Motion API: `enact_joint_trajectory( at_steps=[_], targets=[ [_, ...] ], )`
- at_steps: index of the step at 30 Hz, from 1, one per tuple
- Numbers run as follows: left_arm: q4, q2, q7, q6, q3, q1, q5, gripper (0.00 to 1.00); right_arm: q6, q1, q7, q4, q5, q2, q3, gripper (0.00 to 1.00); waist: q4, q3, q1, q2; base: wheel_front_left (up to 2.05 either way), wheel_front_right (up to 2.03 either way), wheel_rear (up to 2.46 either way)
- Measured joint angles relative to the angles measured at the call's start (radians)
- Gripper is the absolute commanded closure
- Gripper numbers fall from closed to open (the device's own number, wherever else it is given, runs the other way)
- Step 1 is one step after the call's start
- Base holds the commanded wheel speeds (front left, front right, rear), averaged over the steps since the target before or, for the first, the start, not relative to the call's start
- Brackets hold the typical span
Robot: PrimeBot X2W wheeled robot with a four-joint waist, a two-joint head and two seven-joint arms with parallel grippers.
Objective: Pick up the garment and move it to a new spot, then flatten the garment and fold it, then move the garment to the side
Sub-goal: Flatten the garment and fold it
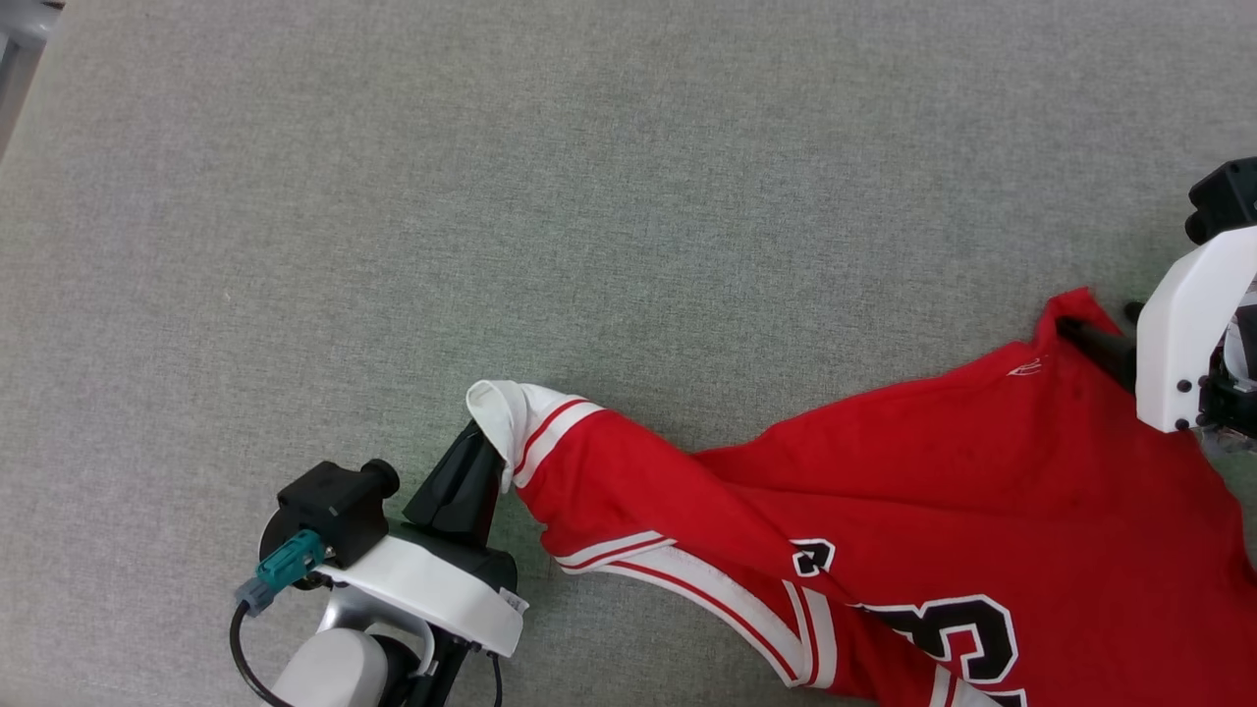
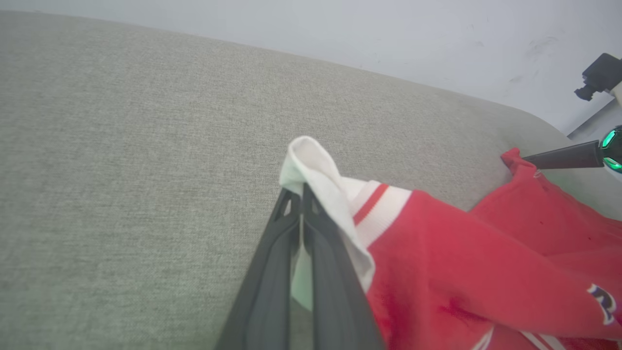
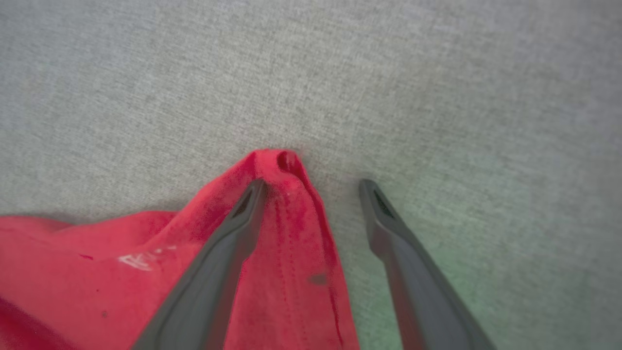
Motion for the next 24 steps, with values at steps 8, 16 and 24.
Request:
enact_joint_trajectory(
  at_steps=[8, 16, 24],
  targets=[
    [0.017, 0.003, -0.009, 0.001, 0.005, -0.005, -0.003, 1.00, -0.002, -0.013, 0.027, 0.035, 0.098, -0.029, 0.065, 1.00, -0.001, 0.004, -0.0001, -0.0001, 0.00, 0.00, 0.00],
    [0.046, 0.026, -0.007, 0.012, 0.028, -0.026, -0.010, 1.00, 0.001, -0.015, -0.075, 0.060, 0.130, -0.019, 0.059, 1.00, -0.017, -0.050, 0.0000, 0.0000, 0.00, 0.00, 0.00],
    [0.102, 0.091, 0.015, 0.004, 0.069, -0.184, 0.007, 1.00, 0.001, -0.077, -0.183, 0.060, 0.084, 0.012, -0.024, 1.00, -0.066, -0.120, -0.0001, 0.0000, 0.00, 0.00, 0.00]
  ],
)
